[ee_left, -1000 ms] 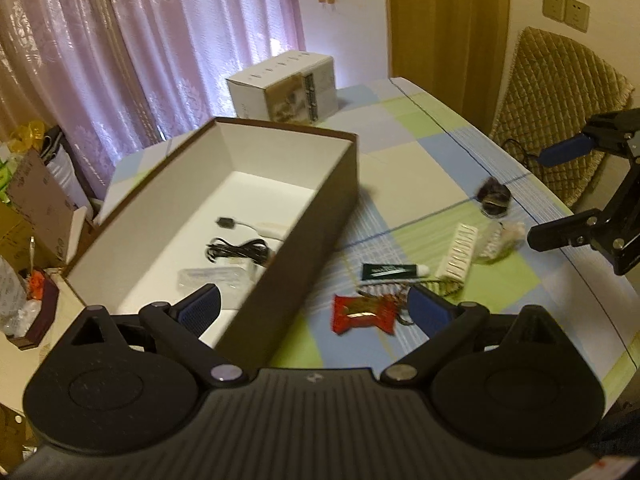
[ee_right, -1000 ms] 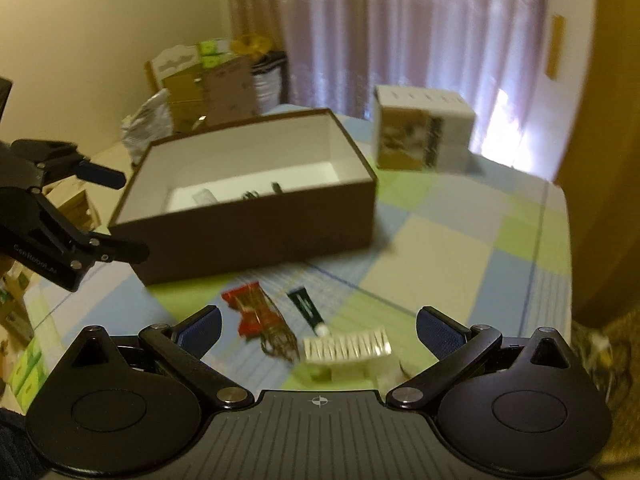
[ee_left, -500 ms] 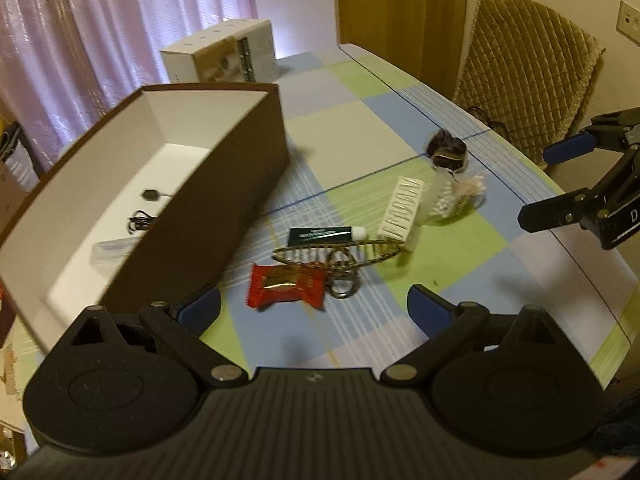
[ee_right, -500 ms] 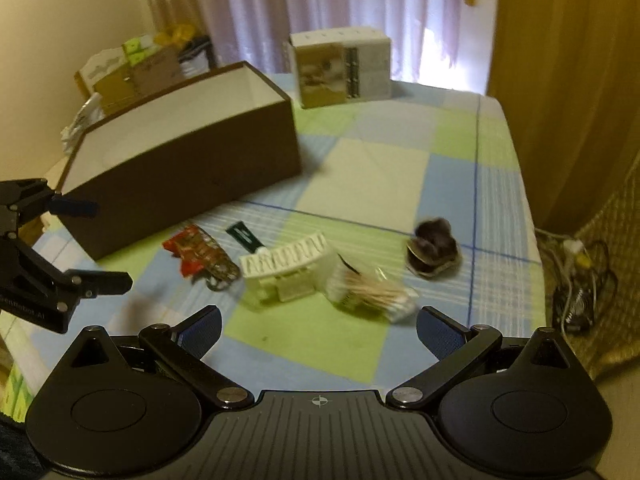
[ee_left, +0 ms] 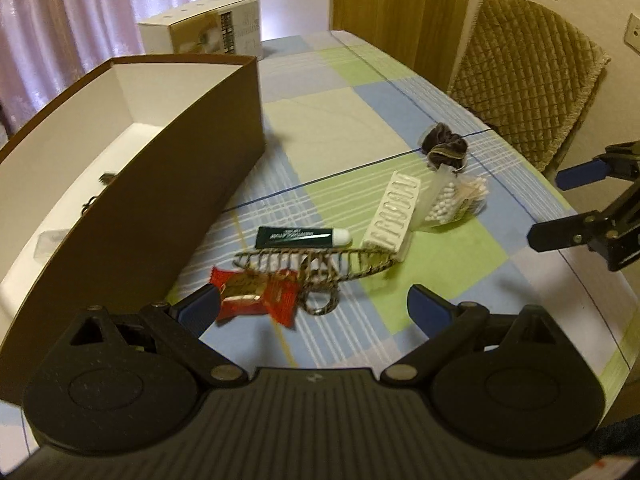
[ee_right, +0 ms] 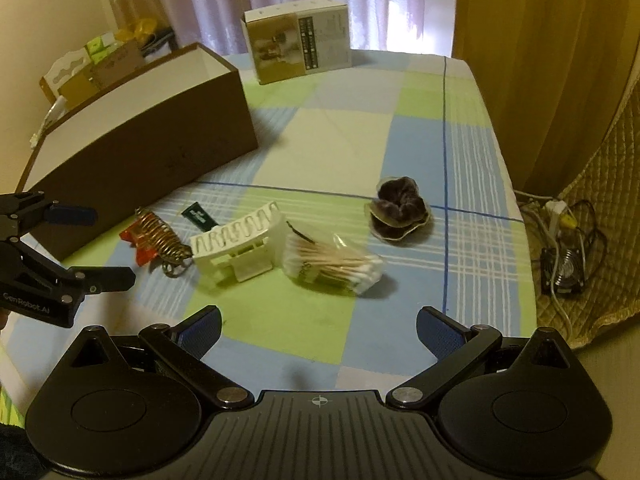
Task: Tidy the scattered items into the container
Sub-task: 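Grasp the brown spiral hair clip with the left tool while the right tool grasps the cotton-swab bag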
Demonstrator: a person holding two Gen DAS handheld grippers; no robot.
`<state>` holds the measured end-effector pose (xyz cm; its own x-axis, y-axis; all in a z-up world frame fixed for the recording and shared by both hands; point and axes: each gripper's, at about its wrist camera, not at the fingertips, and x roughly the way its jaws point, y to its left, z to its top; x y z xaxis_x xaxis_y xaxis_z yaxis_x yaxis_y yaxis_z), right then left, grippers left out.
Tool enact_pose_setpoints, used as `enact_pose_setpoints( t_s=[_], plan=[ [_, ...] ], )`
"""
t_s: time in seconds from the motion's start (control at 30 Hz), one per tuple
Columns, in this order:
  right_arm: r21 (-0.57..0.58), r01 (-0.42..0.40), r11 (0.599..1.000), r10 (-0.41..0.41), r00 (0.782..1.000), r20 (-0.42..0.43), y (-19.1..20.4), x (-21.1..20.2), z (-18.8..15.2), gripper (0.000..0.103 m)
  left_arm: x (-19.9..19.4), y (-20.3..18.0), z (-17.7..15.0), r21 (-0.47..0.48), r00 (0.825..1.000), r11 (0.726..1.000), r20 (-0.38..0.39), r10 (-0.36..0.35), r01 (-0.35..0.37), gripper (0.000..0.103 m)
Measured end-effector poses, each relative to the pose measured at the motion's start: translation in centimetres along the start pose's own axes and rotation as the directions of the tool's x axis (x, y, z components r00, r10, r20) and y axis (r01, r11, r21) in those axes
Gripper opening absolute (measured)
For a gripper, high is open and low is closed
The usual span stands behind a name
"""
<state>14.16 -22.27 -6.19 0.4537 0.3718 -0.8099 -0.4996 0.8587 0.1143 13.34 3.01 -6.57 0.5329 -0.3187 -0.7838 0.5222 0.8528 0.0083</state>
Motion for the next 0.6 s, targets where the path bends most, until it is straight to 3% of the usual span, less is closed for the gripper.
enact_pose_setpoints(
  t_s=[0.13,0.27,0.43,0.47,0.6],
  plan=[
    [0.016,0.008,1.0,-0.008,1.0,-0.01,-0.5,0.4,0.1,0.101,0.5,-1.1,0.4,0.19,1.0,0.981,0.013,-0.028,0.025,0.098],
    [0.036,0.018,0.999,-0.017,1.0,-0.021,-0.9,0.9,0.1,0.101,1.9,-2.1,0.3,0.417,0.999,0.909,0.008,-0.031,0.025,0.097],
    [0.071,0.031,0.997,-0.028,0.999,-0.035,-1.6,1.1,-0.3,0.101,4.7,-2.1,0.2,0.571,0.998,0.819,-0.052,-0.045,0.066,0.092],
    [0.078,0.034,0.996,-0.031,0.999,-0.039,-1.8,1.1,-0.5,0.101,5.2,-2.1,0.2,0.591,0.997,0.804,-0.063,-0.039,0.069,0.089],
    [0.102,0.049,0.994,-0.044,0.998,-0.053,-2.3,1.1,-1.0,0.101,6.3,-1.9,0.0,0.629,0.994,0.772,-0.105,-0.033,0.092,0.06]
  ],
)
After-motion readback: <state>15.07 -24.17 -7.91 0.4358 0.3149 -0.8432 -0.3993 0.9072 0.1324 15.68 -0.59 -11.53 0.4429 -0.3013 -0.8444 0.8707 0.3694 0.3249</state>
